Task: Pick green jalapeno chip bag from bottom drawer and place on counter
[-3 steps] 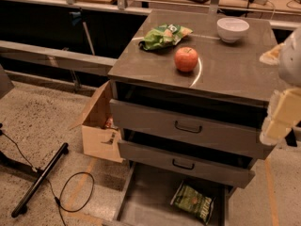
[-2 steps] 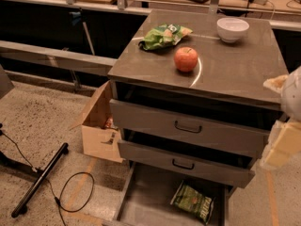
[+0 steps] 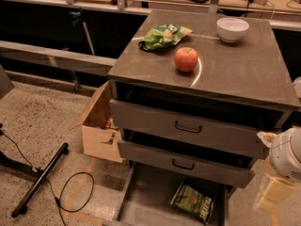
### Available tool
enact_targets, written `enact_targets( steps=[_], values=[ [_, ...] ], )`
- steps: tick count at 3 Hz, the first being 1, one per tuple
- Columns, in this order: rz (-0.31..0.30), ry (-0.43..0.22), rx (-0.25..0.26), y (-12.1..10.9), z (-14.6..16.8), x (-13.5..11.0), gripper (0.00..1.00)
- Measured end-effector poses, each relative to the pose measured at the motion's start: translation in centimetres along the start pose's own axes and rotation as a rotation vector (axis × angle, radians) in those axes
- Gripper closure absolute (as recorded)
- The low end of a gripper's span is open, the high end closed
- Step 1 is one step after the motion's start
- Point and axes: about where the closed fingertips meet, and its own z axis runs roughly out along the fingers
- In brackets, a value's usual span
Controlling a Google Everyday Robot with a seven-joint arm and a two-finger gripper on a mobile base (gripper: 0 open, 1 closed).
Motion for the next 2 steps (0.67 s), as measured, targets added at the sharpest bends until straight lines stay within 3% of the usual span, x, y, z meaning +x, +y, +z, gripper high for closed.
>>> enact_targets(
  steps=[1,2],
  values=[
    [0.000,0.000,0.001,0.0,-0.1,0.0,0.00],
    [0.071,-0.022,-0.010,0.9,2.8,1.2,0.00]
  ],
)
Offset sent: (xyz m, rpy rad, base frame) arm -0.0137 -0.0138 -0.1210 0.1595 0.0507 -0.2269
